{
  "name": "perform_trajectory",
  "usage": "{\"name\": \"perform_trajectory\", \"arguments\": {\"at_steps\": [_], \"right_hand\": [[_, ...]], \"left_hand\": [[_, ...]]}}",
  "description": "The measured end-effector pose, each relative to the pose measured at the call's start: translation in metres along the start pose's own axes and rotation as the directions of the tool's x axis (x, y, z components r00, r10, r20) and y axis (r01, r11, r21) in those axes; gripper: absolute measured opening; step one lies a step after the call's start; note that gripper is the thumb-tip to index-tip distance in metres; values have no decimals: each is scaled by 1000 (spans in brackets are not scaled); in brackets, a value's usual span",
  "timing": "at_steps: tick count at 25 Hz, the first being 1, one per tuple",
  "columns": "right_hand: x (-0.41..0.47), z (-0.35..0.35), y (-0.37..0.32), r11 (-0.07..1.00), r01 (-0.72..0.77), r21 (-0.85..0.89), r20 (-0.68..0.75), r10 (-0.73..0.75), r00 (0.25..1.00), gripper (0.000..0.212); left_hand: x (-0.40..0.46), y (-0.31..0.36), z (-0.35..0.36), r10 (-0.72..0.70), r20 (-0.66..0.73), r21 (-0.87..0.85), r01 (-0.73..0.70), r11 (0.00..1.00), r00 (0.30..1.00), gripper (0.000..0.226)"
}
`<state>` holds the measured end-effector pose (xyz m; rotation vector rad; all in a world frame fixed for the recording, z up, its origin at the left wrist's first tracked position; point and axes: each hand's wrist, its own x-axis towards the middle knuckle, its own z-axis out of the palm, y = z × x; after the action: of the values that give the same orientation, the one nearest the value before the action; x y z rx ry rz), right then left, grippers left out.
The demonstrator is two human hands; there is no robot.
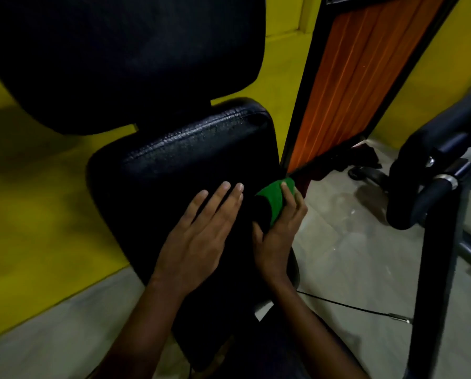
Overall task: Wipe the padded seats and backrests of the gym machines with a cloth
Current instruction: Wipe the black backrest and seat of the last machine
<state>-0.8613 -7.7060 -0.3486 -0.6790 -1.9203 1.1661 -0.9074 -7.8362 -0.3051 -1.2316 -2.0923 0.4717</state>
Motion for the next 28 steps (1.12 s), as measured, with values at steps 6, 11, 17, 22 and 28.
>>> {"name": "perform_trajectory", "arguments": {"at_steps": [6, 11, 17, 22, 28], "right_hand": [[-13, -3, 27, 987, -149, 54, -78, 153, 985, 64], [-13, 5, 36, 999, 33, 25, -24, -32, 999, 71], [-35, -8, 81, 953, -280, -114, -55, 276, 960, 64], [-42, -3, 71, 996, 16, -87, 78, -10, 997, 71], [-68, -6, 117, 921, -283, -267, -29, 285, 958, 78]], "left_hand": [[0, 8, 7, -113, -53, -37, 111, 993, 992, 67], [-1, 16, 10, -155, -54, -67, 151, 986, 986, 64], [-5, 26, 8, -173, -44, -125, 166, 978, 984, 65], [-18, 49, 20, -111, 2, -133, 110, 985, 994, 64], [-20, 57, 25, -117, -13, -163, 113, 980, 993, 59]]}}
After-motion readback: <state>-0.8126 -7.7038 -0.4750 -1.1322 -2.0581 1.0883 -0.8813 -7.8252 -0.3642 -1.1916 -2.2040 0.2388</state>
